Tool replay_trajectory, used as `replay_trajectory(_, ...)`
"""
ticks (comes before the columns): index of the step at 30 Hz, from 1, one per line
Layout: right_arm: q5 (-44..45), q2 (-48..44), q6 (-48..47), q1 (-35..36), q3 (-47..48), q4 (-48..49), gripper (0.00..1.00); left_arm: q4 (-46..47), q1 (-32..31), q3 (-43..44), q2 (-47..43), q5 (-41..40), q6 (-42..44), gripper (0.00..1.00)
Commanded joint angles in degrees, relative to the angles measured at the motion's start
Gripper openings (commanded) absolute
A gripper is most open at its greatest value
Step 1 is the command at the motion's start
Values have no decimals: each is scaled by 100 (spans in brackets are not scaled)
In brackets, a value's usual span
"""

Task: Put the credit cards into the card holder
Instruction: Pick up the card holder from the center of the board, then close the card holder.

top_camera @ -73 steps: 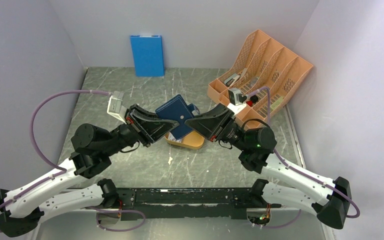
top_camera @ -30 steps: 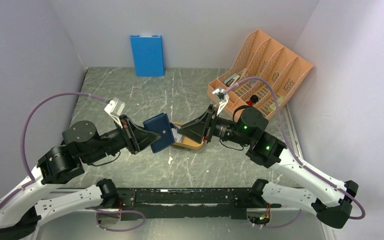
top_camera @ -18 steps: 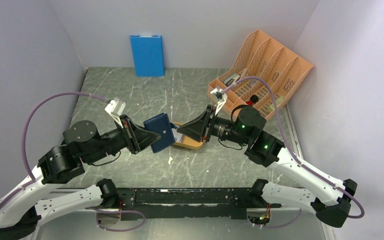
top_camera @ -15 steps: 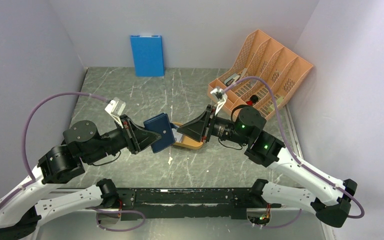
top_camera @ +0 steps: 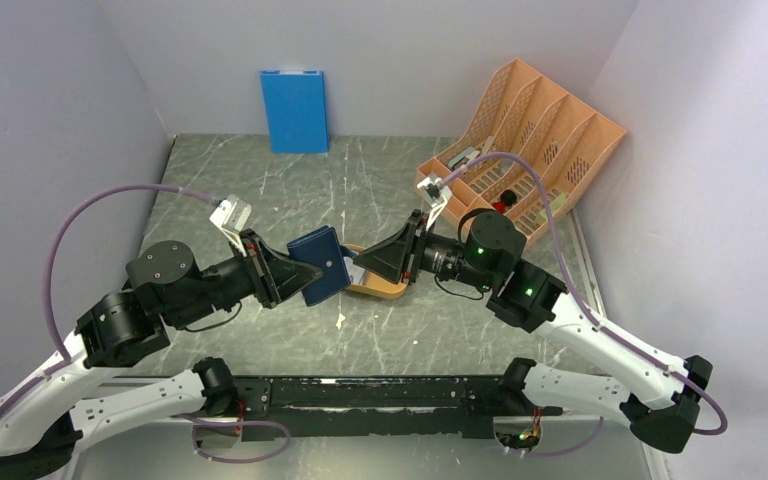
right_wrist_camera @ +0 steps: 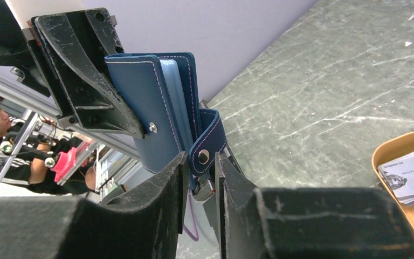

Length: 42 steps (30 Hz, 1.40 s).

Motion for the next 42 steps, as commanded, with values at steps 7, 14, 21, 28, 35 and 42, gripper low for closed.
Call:
replay_trajectory(7, 14, -12, -101, 15, 144, 24, 16, 213, 17, 61, -49, 124, -3, 5)
replay_trajectory(14, 7, -109, -46, 12, 100, 96, 0, 146, 23, 58, -79, 39, 11, 5)
replay_trajectory(21, -373, -202, -117, 12, 194, 107, 0, -16, 15, 163, 48, -121, 192, 5)
replay_trajectory(28, -592, 22, -501, 12, 758, -583, 0, -287, 18, 571, 459, -231, 499, 5)
replay_trajectory(35, -694, 223, -423, 12, 787, -603, 0, -144, 17, 682, 630, -82, 587, 5)
replay_trajectory(42, -774, 352, -425, 12, 836, -597, 0, -166, 23, 741, 693, -11, 661, 5)
